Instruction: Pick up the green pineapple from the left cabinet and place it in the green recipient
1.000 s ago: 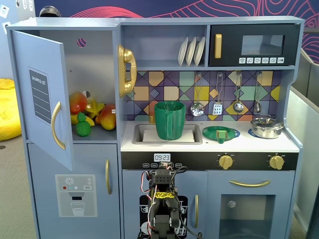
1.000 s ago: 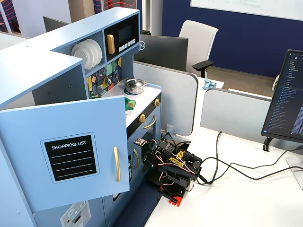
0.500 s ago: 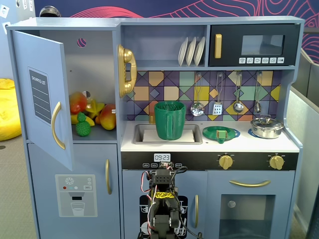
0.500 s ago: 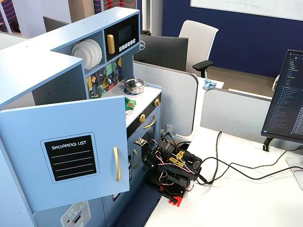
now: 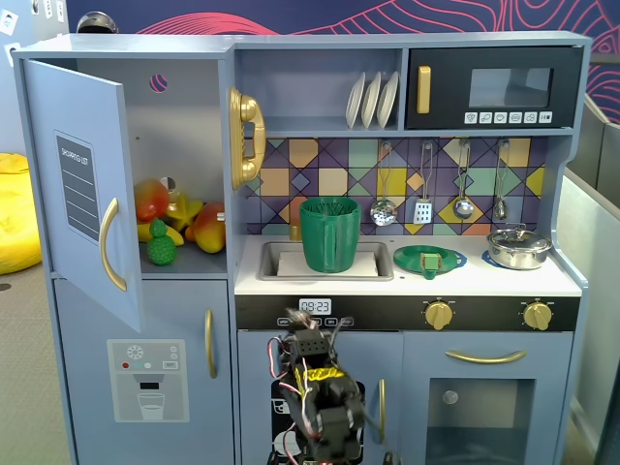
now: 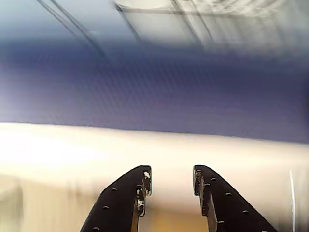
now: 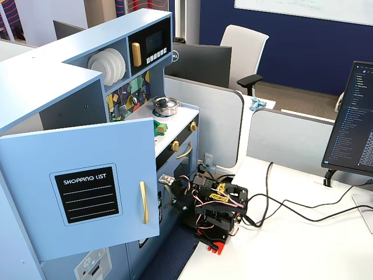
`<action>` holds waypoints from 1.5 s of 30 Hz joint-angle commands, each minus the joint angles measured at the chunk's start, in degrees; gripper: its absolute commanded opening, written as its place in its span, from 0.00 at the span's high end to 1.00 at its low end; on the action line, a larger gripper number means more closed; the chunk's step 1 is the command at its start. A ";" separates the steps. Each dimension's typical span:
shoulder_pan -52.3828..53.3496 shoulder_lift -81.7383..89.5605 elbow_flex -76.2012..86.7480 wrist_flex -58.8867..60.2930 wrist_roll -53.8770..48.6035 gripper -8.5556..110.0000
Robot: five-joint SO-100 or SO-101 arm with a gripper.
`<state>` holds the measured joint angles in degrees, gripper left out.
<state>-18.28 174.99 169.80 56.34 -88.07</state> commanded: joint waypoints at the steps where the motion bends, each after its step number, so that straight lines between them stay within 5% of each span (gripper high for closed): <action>1: -10.81 -8.44 -8.53 -26.10 -4.57 0.91; 5: -18.63 -17.31 -15.47 -43.95 -13.45 0.92; 14: -24.43 -32.70 -31.73 -59.15 -8.70 0.76; 21: -25.84 -41.48 -41.31 -60.64 -8.44 0.67; 45: -20.83 -68.91 -60.12 -73.56 -4.75 0.64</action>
<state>-40.43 108.46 116.81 -14.41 -93.25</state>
